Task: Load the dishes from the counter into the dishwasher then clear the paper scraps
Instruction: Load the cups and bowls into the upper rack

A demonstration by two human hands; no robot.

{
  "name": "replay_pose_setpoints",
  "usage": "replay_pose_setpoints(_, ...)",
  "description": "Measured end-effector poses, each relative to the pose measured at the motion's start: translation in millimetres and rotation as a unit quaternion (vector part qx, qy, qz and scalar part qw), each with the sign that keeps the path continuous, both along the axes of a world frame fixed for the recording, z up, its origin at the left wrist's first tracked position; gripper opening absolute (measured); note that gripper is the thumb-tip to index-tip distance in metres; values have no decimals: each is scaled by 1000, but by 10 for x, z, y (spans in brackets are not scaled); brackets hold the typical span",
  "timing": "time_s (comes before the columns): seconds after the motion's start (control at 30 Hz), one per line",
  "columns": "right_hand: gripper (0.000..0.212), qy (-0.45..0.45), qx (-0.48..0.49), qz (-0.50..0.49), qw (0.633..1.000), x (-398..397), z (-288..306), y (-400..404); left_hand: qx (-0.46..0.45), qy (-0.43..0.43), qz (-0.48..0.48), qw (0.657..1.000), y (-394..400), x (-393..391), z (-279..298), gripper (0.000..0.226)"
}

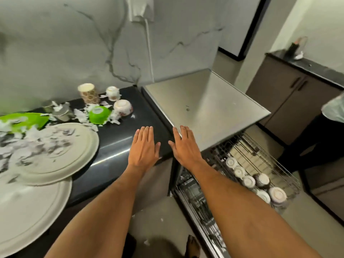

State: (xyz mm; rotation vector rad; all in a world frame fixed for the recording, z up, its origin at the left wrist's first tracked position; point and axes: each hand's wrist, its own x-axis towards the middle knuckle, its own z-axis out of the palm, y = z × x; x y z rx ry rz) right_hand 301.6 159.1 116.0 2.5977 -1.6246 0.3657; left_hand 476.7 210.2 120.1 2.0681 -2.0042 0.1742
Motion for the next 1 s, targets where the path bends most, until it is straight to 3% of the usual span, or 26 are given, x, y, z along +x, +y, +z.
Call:
replay_pose_setpoints(0.3, 65, 33, 9, 95, 995, 1141, 125, -399, -12, 22, 121, 992, -111, 989, 40, 68)
replay_pose_setpoints(0.67, 75, 3, 59, 166, 984, 2017, 3, -1653, 16, 56, 161, 985, -1217, 1646, -125, 66)
replay_pose_setpoints(1.0, 91, -55, 197, 204, 957, 2408, -319, -2409, 45, 89, 159, 982, -2017, 1946, -304, 65)
